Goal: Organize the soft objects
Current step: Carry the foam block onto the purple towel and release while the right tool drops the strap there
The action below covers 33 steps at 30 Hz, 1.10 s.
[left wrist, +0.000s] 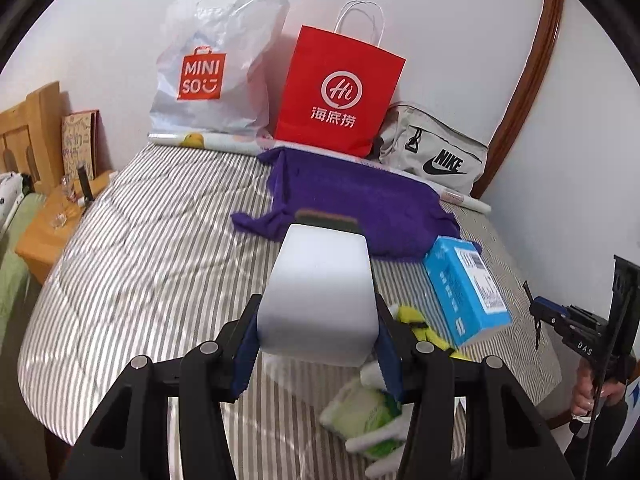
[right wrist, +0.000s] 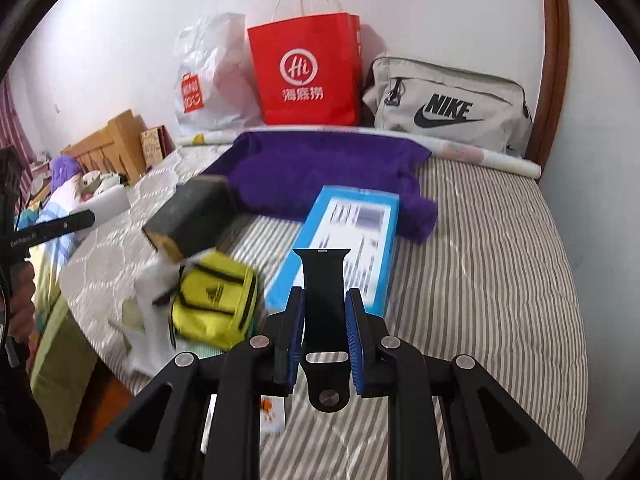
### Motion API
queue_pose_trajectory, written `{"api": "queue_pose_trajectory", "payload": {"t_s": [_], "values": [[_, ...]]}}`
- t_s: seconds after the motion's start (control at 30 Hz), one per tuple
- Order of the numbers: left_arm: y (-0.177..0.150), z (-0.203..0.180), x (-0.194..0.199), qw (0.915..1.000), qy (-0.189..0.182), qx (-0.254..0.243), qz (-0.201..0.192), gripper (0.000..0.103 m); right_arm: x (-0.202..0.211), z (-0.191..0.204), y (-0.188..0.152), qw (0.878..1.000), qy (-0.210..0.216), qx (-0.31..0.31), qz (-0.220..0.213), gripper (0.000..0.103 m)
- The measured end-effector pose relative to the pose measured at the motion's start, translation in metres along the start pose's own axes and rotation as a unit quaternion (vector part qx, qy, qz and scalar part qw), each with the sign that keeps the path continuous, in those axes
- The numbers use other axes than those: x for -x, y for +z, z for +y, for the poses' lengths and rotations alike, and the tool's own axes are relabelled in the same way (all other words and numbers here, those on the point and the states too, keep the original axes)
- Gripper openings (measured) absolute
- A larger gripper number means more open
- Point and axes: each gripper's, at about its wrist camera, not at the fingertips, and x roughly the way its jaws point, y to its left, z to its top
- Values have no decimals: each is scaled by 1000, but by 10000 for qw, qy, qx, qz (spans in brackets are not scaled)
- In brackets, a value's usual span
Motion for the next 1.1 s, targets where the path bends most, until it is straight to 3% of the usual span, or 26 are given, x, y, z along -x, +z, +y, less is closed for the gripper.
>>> {"api": "queue_pose_trajectory", "payload": {"t_s": [0.23, 0.53, 0.7, 1.1], "values": [[37, 3, -19, 10000, 7, -69, -8, 49, -16, -1, 42, 9999, -99, -47, -117, 20], [83, 10, -71, 9994, -187, -200, 217, 49, -68, -12, 95, 9993, -263, -250, -9, 20], [108, 12, -107, 9981, -401, -278, 370, 49, -91, -19, 114, 9983, -432, -384, 72, 20], [137, 2, -178, 9960, -295, -524, 660, 49, -151, -43, 145, 9953, -568, -717, 314, 20]]}}
